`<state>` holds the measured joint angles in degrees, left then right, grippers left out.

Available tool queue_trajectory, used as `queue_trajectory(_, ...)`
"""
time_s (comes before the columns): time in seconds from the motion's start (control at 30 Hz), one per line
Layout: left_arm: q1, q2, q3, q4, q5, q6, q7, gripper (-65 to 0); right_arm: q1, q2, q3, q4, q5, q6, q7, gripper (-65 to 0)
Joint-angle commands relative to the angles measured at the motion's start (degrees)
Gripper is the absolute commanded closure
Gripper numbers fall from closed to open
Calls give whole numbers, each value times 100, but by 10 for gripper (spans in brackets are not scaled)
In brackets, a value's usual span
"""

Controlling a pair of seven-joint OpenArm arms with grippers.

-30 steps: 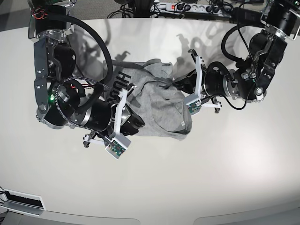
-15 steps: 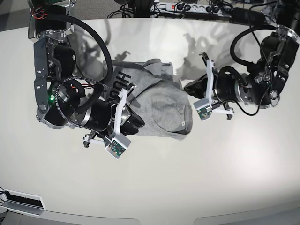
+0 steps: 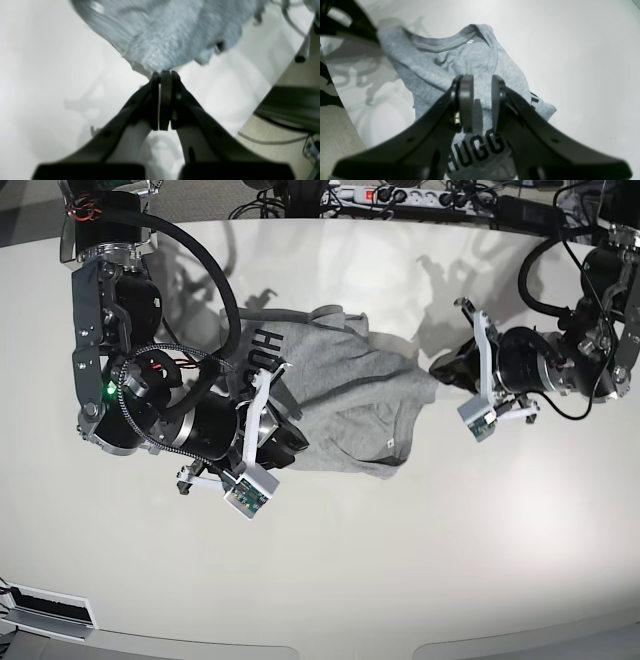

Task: Layout the t-shirt on the table in an organized manner, then fold the t-shirt properly
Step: 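Pull the shirt with both grippers to flatten and square the folded bundle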

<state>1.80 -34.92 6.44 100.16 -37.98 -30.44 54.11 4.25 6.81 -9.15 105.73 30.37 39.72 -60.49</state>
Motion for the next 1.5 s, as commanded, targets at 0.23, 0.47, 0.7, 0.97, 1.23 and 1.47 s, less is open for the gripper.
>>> queue_trajectory(0.23,166,-66,-48,98,610,7,-120,0,101,4,20,90,63,28,129,-150)
queue_trajectory(0.47,164,-68,-48,98,431,-105,-131,-409,101,4,20,90,66,28,133,-151)
queue_trajectory(0.7,138,-61,-57,101,-24,-323,-155,0,103,4,20,81,-450,28,461,0)
queue_trajectory(0.97,138,76,-46,105,-686,-956,-269,0,778,4,-151,-1200,-1272,28,1211,0)
queue_trajectory(1.23,136,208,348,103,-590,-956,-291,0,2096,2,-308,-3097,-1266,28,1215,0)
queue_trajectory(1.47,118,208,1558,103,675,-956,-940,0,2726,4,-748,-4614,-1364,28,1410,0)
